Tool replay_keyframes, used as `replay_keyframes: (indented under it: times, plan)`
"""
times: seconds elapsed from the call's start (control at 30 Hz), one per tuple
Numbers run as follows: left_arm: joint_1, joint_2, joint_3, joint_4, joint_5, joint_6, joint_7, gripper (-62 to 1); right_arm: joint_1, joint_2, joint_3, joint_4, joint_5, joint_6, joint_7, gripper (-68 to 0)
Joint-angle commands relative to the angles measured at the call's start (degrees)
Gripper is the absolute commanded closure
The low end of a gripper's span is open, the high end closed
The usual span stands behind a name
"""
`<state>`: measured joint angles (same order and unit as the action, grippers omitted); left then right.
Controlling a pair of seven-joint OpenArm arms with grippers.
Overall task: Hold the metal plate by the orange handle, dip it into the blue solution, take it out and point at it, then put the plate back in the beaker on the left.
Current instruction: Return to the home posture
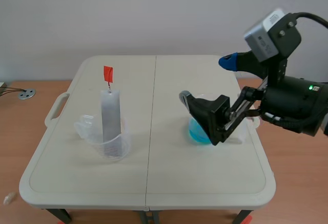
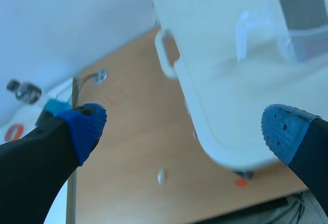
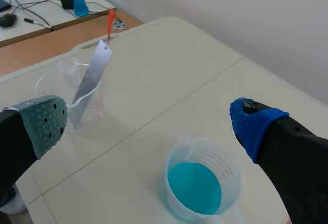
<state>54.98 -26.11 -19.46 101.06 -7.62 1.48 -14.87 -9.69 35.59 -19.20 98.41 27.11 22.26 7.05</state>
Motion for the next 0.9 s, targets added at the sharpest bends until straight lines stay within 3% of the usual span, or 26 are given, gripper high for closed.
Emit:
replay_keyframes:
  times: [0.0, 0.2, 0.4, 0.57, 0.87]
  plan:
    - [-2.05, -1.25, 0.26, 0.37, -1.09, -0.31, -0.83, -62.3, -1.31, 0.17, 1.99, 1.62, 0.57, 0.22, 0.76, -66.3]
    - [-8.70, -5.79, 2.12, 0.37, -2.56, -4.35, -1.62, -62.3, -7.76, 0.24, 8.04, 4.17, 0.55, 2.86, 0.15, -66.3]
    - [-14.43, -7.43, 9.35, 0.39, -2.89, -4.44, -6.54, -62.3, -12.44, 0.22, 10.93, 4.90, 0.52, 3.08, -0.22, -66.3]
    - [-19.04, -7.41, 16.02, 0.50, -2.86, -4.20, -6.73, -62.3, -13.68, 0.07, 11.04, 4.96, 0.35, 3.08, -0.22, -66.3]
    - [-25.38, -7.41, 23.47, 0.61, -2.86, -4.17, -0.46, -62.3, -13.64, 0.04, 11.04, 4.96, 0.39, 3.06, 0.90, -66.3]
